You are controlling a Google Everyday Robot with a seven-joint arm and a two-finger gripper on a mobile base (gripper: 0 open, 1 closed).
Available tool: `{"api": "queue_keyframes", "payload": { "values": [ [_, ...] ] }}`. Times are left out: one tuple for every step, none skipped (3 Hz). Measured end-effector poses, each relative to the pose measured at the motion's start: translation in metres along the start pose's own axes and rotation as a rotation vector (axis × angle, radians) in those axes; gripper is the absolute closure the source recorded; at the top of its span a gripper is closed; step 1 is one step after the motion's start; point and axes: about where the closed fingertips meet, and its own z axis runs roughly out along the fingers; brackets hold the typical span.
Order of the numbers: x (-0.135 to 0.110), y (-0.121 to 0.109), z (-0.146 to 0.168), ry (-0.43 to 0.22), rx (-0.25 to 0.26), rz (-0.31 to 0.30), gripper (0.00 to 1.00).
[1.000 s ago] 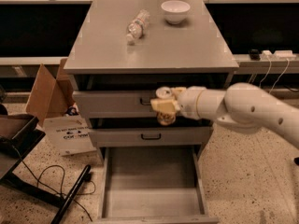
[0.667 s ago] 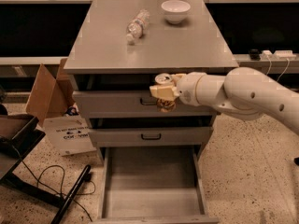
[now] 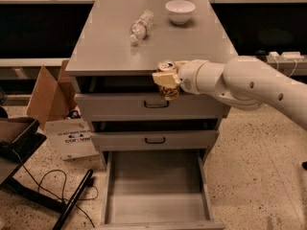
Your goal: Pick orange can from bottom drawer and place on counter
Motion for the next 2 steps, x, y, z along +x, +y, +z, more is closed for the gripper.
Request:
{"api": "queue_keyframes", "payload": {
  "values": [
    [-0.023,-0.003,-0.016,-0.014,0.026,-0.011,1.0],
    [-0.097,-0.02,-0.056,-0.072,0.141,-0.022,1.0]
  ]
}}
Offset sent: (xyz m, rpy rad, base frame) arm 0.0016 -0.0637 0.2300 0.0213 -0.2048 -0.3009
